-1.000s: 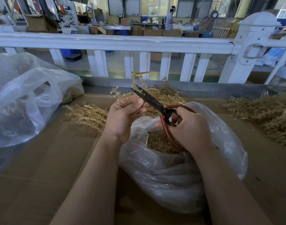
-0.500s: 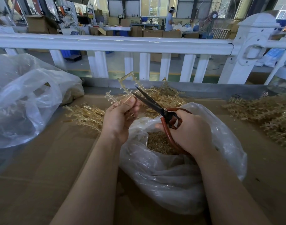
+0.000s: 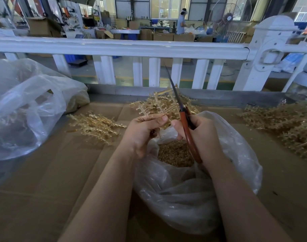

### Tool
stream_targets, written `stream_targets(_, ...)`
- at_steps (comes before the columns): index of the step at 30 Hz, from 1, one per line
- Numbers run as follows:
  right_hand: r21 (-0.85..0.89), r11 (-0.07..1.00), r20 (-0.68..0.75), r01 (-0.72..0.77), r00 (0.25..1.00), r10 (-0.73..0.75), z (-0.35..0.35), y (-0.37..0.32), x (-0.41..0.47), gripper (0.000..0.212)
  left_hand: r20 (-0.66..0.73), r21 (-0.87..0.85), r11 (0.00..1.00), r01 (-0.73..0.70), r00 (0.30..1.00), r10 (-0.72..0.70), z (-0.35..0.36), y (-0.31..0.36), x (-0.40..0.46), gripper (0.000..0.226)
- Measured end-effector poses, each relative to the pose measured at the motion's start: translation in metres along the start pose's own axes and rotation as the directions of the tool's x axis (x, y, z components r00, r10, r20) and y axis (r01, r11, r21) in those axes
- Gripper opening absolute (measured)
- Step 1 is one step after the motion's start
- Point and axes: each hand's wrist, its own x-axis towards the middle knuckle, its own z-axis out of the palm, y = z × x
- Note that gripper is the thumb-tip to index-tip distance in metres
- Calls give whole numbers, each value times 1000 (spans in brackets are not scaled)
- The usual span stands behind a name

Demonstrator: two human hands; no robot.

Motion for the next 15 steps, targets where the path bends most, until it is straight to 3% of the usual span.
stream_targets(6,-15,1000,-11,3,1000,-3,-1,2,2,17,11,-22,1000,4,1000,-4,-2,2,0,18)
stream_targets(10,-44,999,-14,13,1000,-14,-1,5,3,19,-21,-29,999,-25,999,24,-4,3,1,11)
stream_targets(12,-88,996,-35,15,999,-18,-1,5,3,19,-46,-11,998,-60,997,60,-3,3,0,3)
stream_targets(15,-163,986,-69,32,997,-44,-3,5,1,23,-137,9,989,-149,979,149,-3,4,1,12)
